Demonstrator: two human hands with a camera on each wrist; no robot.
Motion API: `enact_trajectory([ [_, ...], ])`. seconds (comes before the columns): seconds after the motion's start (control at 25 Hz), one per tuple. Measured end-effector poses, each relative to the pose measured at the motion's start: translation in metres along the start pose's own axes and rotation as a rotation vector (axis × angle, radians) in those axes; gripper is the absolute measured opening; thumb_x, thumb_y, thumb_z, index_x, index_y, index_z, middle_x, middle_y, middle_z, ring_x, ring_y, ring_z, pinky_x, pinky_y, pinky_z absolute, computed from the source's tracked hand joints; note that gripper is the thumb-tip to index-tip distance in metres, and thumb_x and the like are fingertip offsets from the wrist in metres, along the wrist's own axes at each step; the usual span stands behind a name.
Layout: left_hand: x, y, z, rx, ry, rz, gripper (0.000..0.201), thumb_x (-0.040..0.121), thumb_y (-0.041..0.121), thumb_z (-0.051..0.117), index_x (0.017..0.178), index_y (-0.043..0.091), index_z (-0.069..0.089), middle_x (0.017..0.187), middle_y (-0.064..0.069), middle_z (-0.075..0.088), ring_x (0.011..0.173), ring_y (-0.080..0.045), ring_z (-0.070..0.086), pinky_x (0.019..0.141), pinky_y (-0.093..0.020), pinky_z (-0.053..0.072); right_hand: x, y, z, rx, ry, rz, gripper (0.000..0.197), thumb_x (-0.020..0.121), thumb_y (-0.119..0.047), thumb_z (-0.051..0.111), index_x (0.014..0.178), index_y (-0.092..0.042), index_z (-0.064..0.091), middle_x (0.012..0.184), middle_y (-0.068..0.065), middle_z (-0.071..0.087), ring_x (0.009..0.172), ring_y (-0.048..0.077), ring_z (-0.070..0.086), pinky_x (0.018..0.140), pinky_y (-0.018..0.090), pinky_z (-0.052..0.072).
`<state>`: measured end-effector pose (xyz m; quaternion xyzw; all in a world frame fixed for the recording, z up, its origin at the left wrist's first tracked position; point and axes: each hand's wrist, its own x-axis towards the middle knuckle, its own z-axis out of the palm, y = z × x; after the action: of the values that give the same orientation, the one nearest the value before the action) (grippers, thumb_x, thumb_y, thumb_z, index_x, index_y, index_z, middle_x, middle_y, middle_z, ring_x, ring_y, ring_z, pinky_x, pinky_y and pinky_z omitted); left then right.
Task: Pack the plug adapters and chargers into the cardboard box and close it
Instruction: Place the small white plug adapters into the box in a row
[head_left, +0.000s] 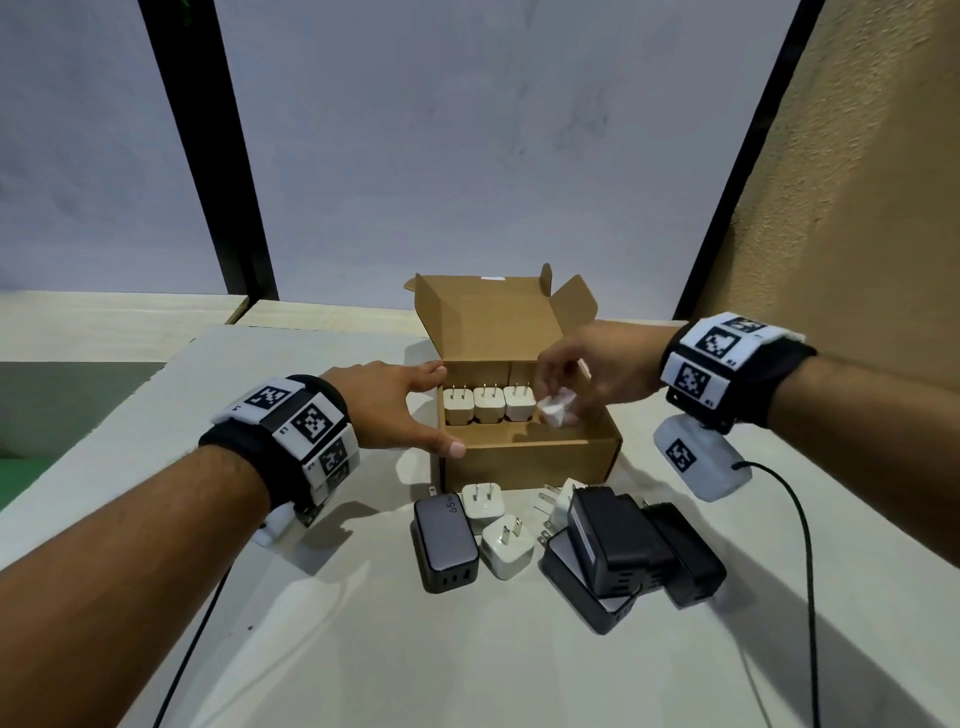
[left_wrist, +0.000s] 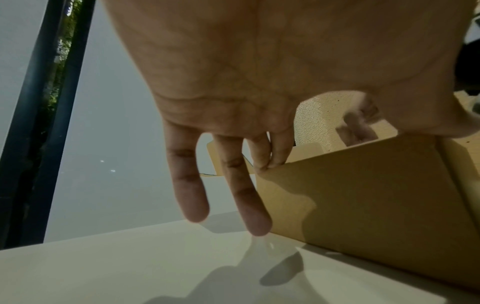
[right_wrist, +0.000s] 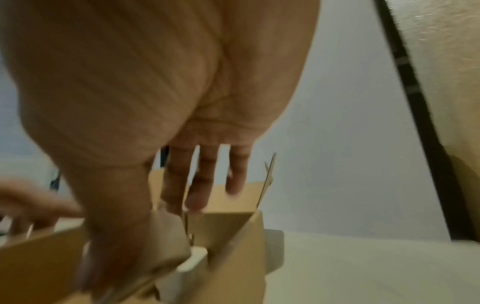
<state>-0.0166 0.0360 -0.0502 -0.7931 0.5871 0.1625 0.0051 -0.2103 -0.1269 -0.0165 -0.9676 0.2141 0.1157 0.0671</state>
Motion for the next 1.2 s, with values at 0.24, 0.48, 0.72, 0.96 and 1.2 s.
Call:
enact_trajectory([
  [0.24, 0.005, -0.006, 0.001, -0.026, -0.008, 0.019, 0.113, 0.048, 0.086, 0.053, 0.146, 0.047, 0.013, 0.153, 0.029, 0.013, 0.138, -0.014, 0.033, 0.109, -0.040, 0.031, 0.025, -0.001, 0.019, -0.313, -0.177, -0.003, 0.021, 0.075, -0.018, 0.078, 0.093, -0.029, 0.073, 0.101, -0.005, 0.068, 0.094, 0.017, 0.061, 0.084, 0.039, 0.056],
  [0.48, 0.008, -0.007, 0.001, -0.007, -0.006, 0.015, 0.113, 0.048, 0.087, 0.052, 0.146, 0.046, 0.014, 0.153, 0.026, 0.016, 0.137, -0.016, 0.034, 0.110, -0.042, 0.031, 0.028, -0.002, 0.017, -0.337, -0.145, -0.010, 0.020, 0.077, -0.016, 0.076, 0.092, -0.027, 0.070, 0.101, -0.004, 0.066, 0.094, 0.018, 0.061, 0.081, 0.034, 0.056],
  [0.72, 0.009, -0.006, 0.003, 0.003, 0.000, 0.005, 0.111, 0.050, 0.087, 0.053, 0.146, 0.046, 0.013, 0.154, 0.022, 0.017, 0.138, -0.018, 0.033, 0.108, -0.042, 0.030, 0.025, -0.007, 0.027, -0.374, 0.015, 0.154, 0.045, 0.075, -0.043, 0.076, 0.109, -0.024, 0.053, 0.093, -0.006, 0.064, 0.088, 0.020, 0.060, 0.074, 0.032, 0.050],
  [0.96, 0.008, -0.005, 0.001, 0.018, -0.005, 0.003, 0.111, 0.052, 0.086, 0.053, 0.147, 0.045, 0.013, 0.155, 0.022, 0.015, 0.138, -0.018, 0.033, 0.109, -0.042, 0.030, 0.035, 0.004, 0.032, -0.326, 0.066, 0.203, 0.048, 0.079, -0.030, 0.076, 0.116, -0.019, 0.048, 0.101, 0.006, 0.068, 0.088, 0.025, 0.061, 0.075, 0.036, 0.053],
  [1.2, 0.007, -0.004, 0.001, 0.021, -0.003, 0.003, 0.108, 0.055, 0.084, 0.054, 0.146, 0.045, 0.012, 0.154, 0.024, 0.015, 0.137, -0.018, 0.035, 0.108, -0.041, 0.031, 0.046, 0.006, 0.035, -0.245, 0.067, 0.191, 0.044, 0.081, -0.016, 0.075, 0.116, -0.014, 0.049, 0.103, 0.010, 0.063, 0.089, 0.027, 0.061, 0.079, 0.039, 0.056],
])
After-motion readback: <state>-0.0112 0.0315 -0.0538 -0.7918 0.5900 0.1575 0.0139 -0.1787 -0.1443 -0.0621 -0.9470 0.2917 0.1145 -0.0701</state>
